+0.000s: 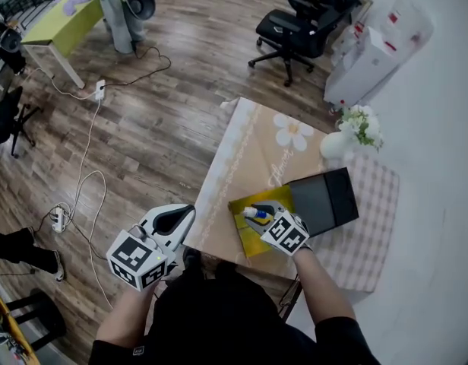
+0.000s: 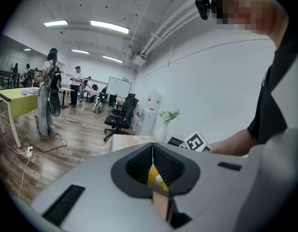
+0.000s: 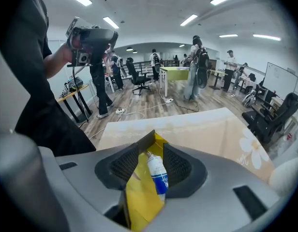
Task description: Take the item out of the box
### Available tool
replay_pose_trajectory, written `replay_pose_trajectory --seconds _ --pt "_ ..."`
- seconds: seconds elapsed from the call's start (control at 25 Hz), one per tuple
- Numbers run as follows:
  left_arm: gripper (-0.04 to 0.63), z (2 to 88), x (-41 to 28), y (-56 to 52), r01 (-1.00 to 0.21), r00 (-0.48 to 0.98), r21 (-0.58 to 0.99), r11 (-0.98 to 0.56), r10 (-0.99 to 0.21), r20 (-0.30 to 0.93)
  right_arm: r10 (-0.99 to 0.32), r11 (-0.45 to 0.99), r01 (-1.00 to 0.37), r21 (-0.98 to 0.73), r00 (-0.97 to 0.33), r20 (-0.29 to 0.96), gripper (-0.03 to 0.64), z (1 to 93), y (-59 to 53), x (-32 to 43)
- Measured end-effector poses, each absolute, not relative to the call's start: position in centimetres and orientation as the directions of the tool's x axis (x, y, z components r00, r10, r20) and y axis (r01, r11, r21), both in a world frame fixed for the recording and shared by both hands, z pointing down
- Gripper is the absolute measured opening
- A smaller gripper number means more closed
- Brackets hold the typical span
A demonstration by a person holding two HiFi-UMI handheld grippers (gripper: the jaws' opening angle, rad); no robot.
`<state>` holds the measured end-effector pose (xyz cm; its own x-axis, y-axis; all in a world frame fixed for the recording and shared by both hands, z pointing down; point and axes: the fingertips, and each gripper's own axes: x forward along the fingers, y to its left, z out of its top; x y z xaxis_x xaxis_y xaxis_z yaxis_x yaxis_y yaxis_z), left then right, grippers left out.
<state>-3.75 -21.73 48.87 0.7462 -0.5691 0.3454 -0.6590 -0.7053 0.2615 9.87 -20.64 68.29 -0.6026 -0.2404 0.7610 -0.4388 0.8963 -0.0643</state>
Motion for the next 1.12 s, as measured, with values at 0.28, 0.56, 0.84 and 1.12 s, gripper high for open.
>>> replay_pose_trajectory --seconds 0.28,0.56,0.84,1.12 --pt "0.014 49.8 -5.0 -22.0 -0.691 0.718 0.278 -0.667 -0.590 0.370 -0.134 0.928 -0.364 -0.077 -0.520 0.843 0.163 72.9 -20.5 10.3" --pt "0.014 50.7 -6.0 -21.5 -0.708 0.702 0.291 -0.644 -0.598 0.386 -0.108 0.954 -0.298 -0.030 -0.437 0.893 0.163 75.5 -20.7 10.5" --pt "0.014 49.7 -6.7 -21.1 -0.711 0.701 0.273 -0.649 -0.616 0.360 -0.141 0.959 -0.280 0.033 -0.374 0.917 0.155 75.5 -20.7 10.7" --pt "0.015 47.7 -7.1 -20.6 -0.697 0.715 0.256 -0.669 -0.624 0.315 -0.196 0.939 -0.339 0.051 -0.411 0.890 0.146 72.1 -21.0 10.5"
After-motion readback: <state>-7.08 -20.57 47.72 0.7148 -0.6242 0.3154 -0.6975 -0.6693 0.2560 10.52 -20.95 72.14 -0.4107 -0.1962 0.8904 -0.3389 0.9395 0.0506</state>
